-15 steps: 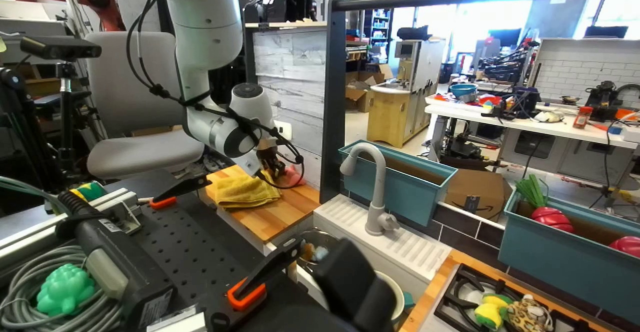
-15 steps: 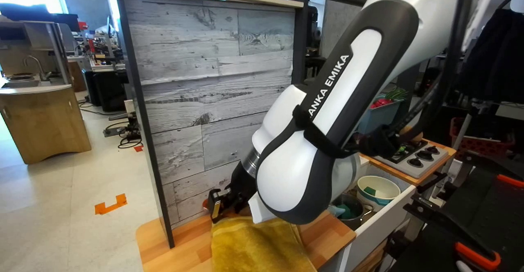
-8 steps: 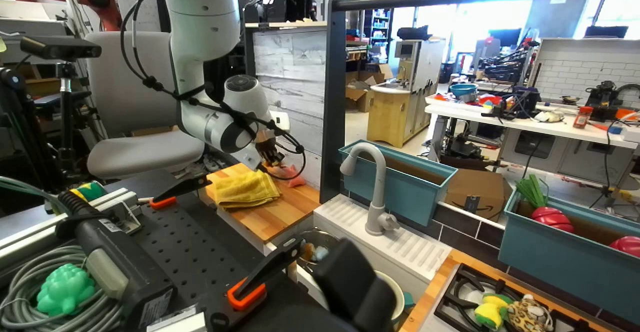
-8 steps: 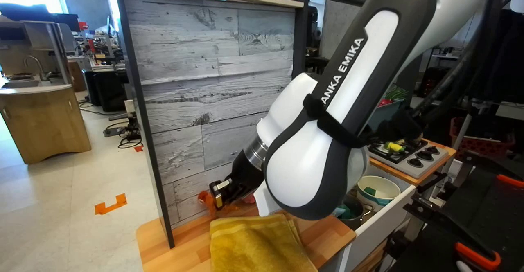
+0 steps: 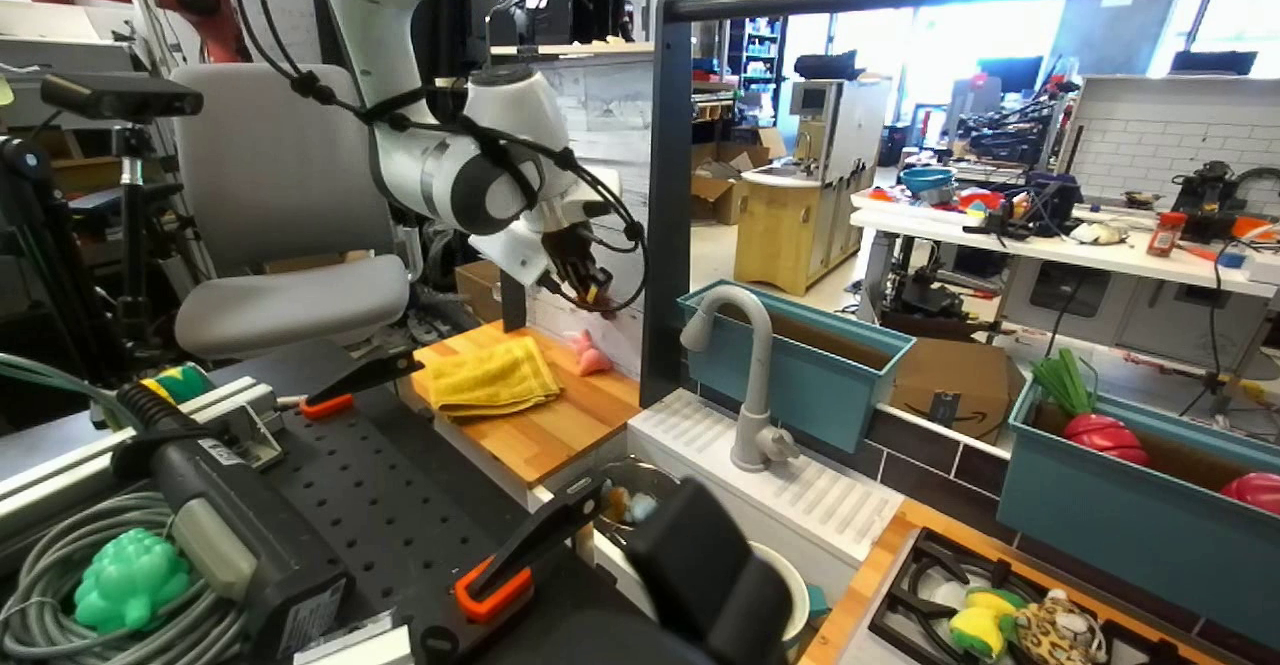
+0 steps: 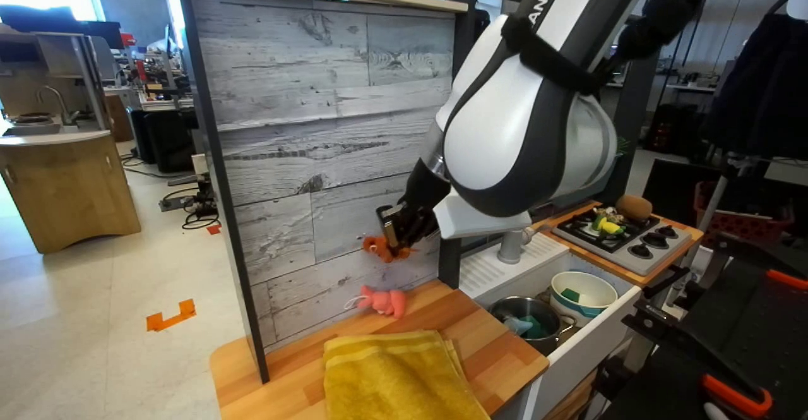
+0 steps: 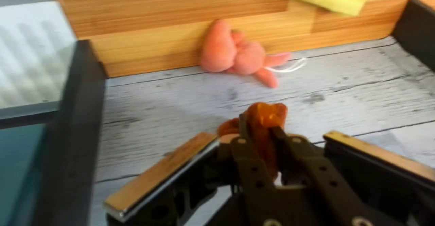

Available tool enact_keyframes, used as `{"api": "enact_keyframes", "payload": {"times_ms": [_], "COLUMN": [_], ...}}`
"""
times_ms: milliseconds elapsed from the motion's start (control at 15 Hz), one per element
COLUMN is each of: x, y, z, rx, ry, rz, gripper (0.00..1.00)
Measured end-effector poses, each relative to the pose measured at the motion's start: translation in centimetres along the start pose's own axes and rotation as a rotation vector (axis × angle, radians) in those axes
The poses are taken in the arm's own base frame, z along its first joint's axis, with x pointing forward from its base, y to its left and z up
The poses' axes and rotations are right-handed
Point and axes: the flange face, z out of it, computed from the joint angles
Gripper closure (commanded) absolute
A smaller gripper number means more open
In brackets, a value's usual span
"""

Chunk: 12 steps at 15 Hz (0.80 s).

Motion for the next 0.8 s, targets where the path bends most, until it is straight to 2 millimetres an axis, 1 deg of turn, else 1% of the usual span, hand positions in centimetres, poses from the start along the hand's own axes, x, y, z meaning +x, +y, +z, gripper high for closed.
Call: {"api": "enact_keyframes", "payload": {"times_ms": [67,200,267,800], "x": [0.5,0.9,1.0,-0.1], "y": [1.9,5.7,7.2,4.9], "z": [-0.4,-0.4,-0.4,0.9], "rx": [-0.050,-0.152,-0.198,-0.342], "ry": [-0.013,-0.040,-0.049,-0.019], "rz": [0.019,0.057,0.071,0.133], "gripper": [0.97,0.97,0.97,0.97]}}
